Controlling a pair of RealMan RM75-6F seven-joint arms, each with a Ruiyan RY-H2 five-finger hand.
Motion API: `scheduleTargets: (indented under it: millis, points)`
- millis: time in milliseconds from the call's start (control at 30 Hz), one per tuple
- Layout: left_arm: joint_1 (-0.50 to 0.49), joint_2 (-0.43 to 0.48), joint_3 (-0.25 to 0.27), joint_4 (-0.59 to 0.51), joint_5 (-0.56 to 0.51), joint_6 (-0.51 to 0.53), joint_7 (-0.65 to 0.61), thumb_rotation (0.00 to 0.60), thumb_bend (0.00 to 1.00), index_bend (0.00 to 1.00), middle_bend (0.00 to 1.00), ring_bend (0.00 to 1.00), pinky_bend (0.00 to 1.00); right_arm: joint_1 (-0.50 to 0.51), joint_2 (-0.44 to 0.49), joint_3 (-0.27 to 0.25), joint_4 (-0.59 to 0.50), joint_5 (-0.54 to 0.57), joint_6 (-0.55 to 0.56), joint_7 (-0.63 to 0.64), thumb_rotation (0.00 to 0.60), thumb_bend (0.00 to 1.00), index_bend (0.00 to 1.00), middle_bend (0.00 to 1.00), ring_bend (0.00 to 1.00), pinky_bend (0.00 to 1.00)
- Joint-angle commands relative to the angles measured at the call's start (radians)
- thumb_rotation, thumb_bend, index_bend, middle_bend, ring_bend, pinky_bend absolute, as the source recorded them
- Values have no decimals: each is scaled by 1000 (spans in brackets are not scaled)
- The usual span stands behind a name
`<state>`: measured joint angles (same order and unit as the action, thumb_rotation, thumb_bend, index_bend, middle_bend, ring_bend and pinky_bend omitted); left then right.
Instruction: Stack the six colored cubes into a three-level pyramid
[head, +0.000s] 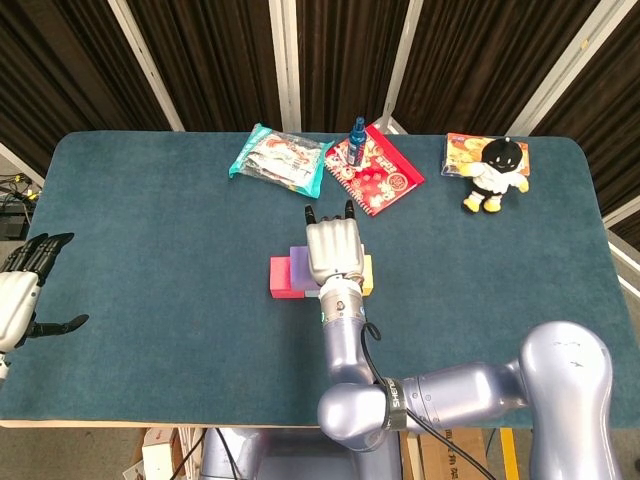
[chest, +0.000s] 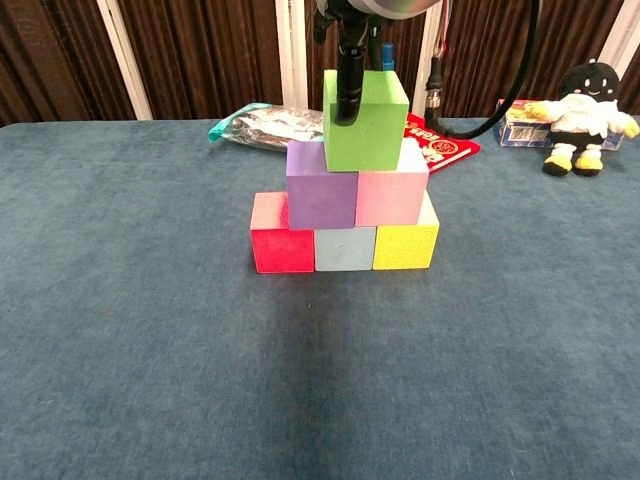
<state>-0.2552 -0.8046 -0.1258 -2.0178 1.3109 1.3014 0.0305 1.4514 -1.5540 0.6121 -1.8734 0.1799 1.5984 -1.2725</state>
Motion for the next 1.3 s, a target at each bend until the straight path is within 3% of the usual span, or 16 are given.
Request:
scheduleTargets:
  millis: [33,1300]
  points:
    - [0,0,0,0,0,-1,1,600,127,0,66,40,93,-1,0,2,0,-1,0,0,600,294,0,416,342,44]
    - [1,5,2,-4,7,-1,-6,600,127,0,66,40,88,-9,-2,9,-11,3,19,-14,600,294,0,416,342,52]
